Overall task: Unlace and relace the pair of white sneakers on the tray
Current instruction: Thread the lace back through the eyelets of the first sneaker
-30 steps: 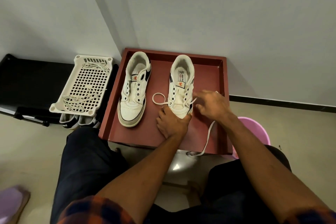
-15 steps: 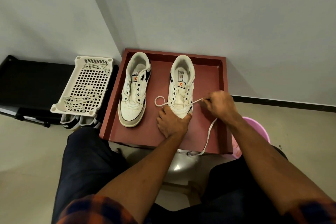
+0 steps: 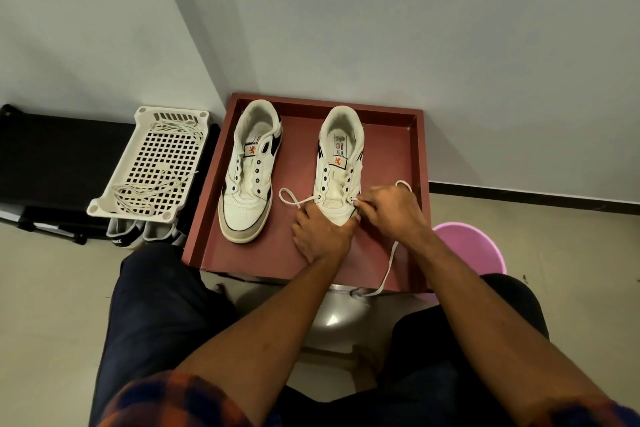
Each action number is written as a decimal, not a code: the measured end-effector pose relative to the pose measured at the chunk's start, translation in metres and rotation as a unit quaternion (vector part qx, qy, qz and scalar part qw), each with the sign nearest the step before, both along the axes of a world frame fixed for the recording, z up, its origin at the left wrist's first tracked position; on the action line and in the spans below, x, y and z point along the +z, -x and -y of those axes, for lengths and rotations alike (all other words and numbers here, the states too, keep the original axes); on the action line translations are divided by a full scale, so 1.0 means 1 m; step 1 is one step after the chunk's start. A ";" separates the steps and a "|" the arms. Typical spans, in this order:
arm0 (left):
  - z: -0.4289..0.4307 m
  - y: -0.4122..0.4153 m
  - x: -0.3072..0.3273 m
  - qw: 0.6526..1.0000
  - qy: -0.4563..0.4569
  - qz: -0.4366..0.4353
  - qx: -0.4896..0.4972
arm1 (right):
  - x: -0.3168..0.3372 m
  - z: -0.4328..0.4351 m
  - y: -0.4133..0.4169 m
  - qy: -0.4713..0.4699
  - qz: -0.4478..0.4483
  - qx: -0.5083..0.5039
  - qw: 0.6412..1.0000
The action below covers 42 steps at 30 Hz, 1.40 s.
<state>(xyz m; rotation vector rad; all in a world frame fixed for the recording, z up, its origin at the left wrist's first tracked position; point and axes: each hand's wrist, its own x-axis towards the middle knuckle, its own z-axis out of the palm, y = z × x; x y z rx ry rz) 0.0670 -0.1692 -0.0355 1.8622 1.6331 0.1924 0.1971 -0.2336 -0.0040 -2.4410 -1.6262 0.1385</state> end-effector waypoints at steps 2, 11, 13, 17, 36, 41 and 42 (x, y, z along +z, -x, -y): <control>0.000 0.000 0.001 1.000 0.002 -0.001 -0.004 | 0.000 0.003 -0.005 0.019 0.012 -0.051 0.998; -0.003 0.001 -0.001 1.000 0.010 0.001 -0.006 | -0.001 -0.009 -0.008 0.062 -0.005 -0.187 0.980; -0.003 0.001 -0.002 1.000 0.002 0.000 -0.004 | -0.001 -0.007 -0.003 0.032 -0.024 -0.119 0.992; -0.003 0.001 -0.003 1.000 0.001 0.005 -0.001 | -0.001 -0.002 0.004 -0.010 -0.033 -0.024 0.999; -0.003 -0.003 0.003 1.000 0.007 0.000 0.007 | 0.004 -0.008 -0.008 0.041 -0.054 -0.072 0.995; -0.002 -0.014 0.005 0.998 0.031 0.014 0.045 | 0.009 0.001 -0.017 0.029 -0.108 -0.051 0.992; -0.001 -0.014 0.003 0.999 0.023 0.017 0.041 | 0.010 0.001 -0.017 0.034 -0.116 -0.046 0.992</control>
